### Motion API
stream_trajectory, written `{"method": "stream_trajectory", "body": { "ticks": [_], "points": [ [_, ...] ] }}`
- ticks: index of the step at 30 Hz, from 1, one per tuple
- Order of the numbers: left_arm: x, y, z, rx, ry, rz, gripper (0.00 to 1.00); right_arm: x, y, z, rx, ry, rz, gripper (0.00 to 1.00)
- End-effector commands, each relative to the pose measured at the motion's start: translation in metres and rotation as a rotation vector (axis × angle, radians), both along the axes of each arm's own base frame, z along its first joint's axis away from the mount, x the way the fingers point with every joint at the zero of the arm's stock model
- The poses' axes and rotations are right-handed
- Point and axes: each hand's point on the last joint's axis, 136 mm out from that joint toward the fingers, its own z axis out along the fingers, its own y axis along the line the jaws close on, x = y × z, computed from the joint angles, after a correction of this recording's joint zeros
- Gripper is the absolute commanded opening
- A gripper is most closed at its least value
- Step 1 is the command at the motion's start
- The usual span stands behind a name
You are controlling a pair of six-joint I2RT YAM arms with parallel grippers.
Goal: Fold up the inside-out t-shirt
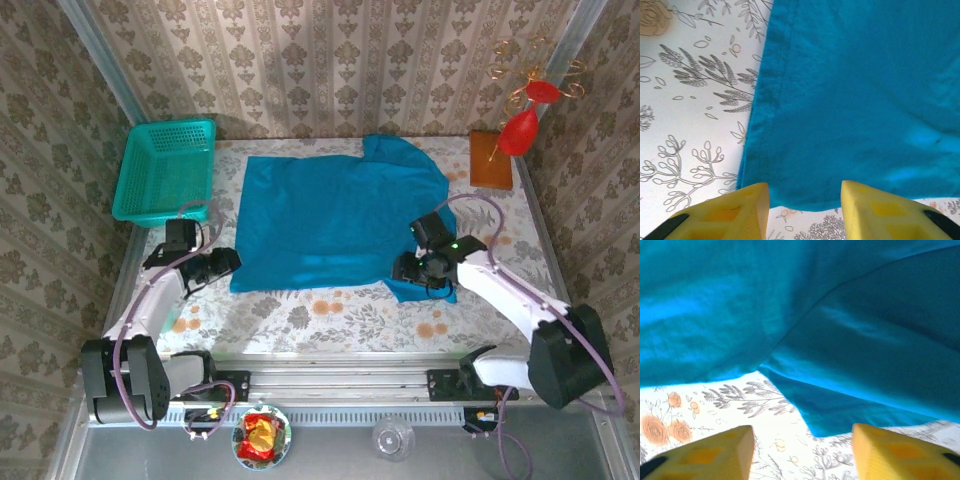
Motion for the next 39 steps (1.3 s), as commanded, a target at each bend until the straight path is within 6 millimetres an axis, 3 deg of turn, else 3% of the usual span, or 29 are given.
{"method": "stream_trajectory", "body": {
  "ticks": [1,7,14,19,22,27,29,33,36,39],
  "points": [
    [0.002,-0.004,0.009,-0.005,-0.02,-0.018,0.43,0.01,0.023,-0.012,0.054,-0.004,0.08,0.63],
    [0.0,-0.006,0.01,-0.017,-0.03,-0.021,0.43,0.002,0.02,-0.052,0.018,0.111,0.046,0.67],
    [0.002,-0.01,0.01,-0.04,-0.033,-0.032,0.43,-0.038,0.025,-0.078,0.008,0.22,0.011,0.68],
    [0.002,-0.011,0.01,-0.037,-0.034,-0.038,0.43,-0.071,0.025,-0.072,-0.063,0.269,-0.01,0.78],
    [0.002,-0.01,0.009,-0.032,-0.028,-0.044,0.43,-0.078,0.04,-0.062,-0.011,0.278,0.004,0.82],
    [0.002,-0.011,0.007,-0.031,-0.013,-0.049,0.43,-0.064,0.041,-0.023,-0.036,0.189,0.033,0.84],
    [0.003,-0.012,0.006,-0.032,-0.011,-0.053,0.43,-0.058,0.047,-0.017,-0.019,0.164,0.059,0.88],
    [0.003,-0.013,0.004,-0.033,-0.004,-0.057,0.43,-0.056,0.068,-0.027,0.062,0.187,0.106,0.88],
    [0.002,-0.015,0.002,-0.037,-0.003,-0.056,0.43,-0.058,0.067,-0.05,0.041,0.23,0.093,0.88],
    [0.001,-0.015,0.001,-0.035,-0.002,-0.059,0.43,-0.061,0.069,-0.06,0.05,0.25,0.082,0.88]
  ]
}}
